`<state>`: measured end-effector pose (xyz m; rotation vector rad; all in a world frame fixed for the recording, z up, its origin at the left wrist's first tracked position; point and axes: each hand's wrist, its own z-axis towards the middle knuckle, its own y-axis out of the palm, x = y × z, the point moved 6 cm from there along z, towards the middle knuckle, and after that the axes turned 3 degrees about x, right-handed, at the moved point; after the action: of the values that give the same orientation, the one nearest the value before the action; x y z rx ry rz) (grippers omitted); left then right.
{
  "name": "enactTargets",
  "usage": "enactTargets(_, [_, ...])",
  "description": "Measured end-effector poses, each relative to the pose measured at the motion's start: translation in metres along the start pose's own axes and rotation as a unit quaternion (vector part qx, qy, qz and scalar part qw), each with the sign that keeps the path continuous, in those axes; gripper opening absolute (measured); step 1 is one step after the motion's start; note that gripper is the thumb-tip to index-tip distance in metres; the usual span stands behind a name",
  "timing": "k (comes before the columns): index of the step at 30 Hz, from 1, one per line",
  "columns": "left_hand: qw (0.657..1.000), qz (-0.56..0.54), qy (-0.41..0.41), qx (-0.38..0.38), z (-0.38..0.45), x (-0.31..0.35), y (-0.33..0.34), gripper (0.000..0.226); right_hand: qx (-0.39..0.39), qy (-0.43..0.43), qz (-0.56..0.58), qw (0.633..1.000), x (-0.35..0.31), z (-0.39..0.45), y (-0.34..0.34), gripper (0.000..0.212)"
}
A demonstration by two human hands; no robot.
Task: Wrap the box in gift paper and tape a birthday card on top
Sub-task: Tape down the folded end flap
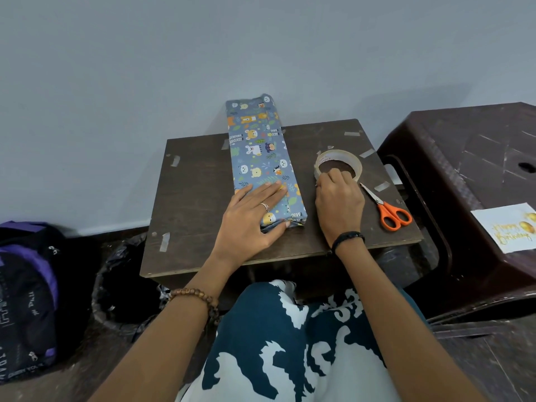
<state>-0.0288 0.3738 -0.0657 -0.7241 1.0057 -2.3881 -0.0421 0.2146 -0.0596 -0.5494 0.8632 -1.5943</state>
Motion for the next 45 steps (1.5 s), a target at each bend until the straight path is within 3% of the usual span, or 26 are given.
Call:
enactTargets(23, [1.0,0.004,-0.007,-0.02,0.001,-0.001,0.0,0.055,-0.051,0.059,-0.007,0.997,0.0,0.002,-0.015,0.025])
enactTargets(26, [1.0,0.005,-0.005,-0.02,0.001,-0.001,0.0,0.056,-0.071,0.058,0.029,0.995,-0.003,-0.002,-0.013,0.006])
enactTargets(30, [0.999,0.007,-0.005,-0.033,0.001,-0.001,0.001,0.057,-0.135,0.08,0.024,0.987,0.003,-0.002,-0.012,0.018])
enactTargets(35, [0.992,0.011,0.036,-0.122,0.003,-0.005,0.001,0.075,-0.128,0.171,0.178,0.961,0.016,-0.006,-0.028,0.01])
enactTargets(38, [0.986,0.011,0.056,-0.159,-0.004,-0.011,-0.009,0.092,-0.088,0.168,0.274,0.943,0.013,-0.017,-0.042,0.007])
enactTargets(42, [0.994,-0.009,-0.019,-0.107,-0.035,-0.033,-0.027,0.095,-0.065,0.141,0.375,0.914,0.002,-0.027,-0.053,0.005])
enactTargets(45, [0.975,-0.14,-0.116,-0.124,-0.051,-0.044,-0.03,0.094,-0.042,0.089,0.416,0.904,-0.018,-0.031,-0.068,0.006])
